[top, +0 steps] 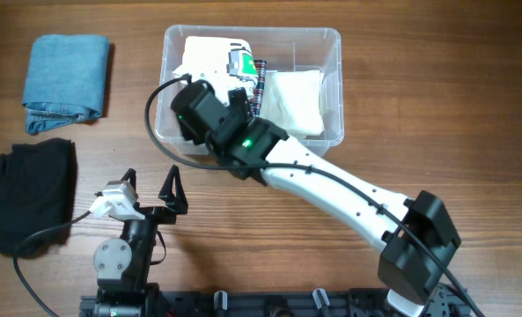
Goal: Pack container
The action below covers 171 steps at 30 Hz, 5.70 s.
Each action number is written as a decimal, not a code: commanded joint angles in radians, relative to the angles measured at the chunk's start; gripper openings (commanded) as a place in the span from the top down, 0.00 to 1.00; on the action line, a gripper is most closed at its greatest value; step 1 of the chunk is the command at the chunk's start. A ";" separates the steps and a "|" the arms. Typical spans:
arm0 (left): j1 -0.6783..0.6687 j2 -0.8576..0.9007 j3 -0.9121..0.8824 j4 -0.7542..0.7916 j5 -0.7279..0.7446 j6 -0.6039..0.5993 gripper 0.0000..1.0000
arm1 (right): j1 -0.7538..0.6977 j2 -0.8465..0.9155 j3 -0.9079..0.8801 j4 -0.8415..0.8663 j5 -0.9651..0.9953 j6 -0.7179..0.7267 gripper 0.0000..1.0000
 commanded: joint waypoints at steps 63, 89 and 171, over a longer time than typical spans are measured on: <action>0.007 -0.007 -0.003 -0.006 -0.003 -0.002 0.00 | -0.212 0.069 0.012 -0.274 -0.712 -0.209 0.96; 0.007 -0.007 -0.003 -0.006 -0.003 -0.002 0.00 | -0.391 0.138 0.022 -0.236 -0.470 -0.130 0.81; 0.007 -0.007 -0.003 -0.006 -0.003 -0.002 0.00 | -0.568 0.307 0.044 0.312 -0.207 -0.351 0.94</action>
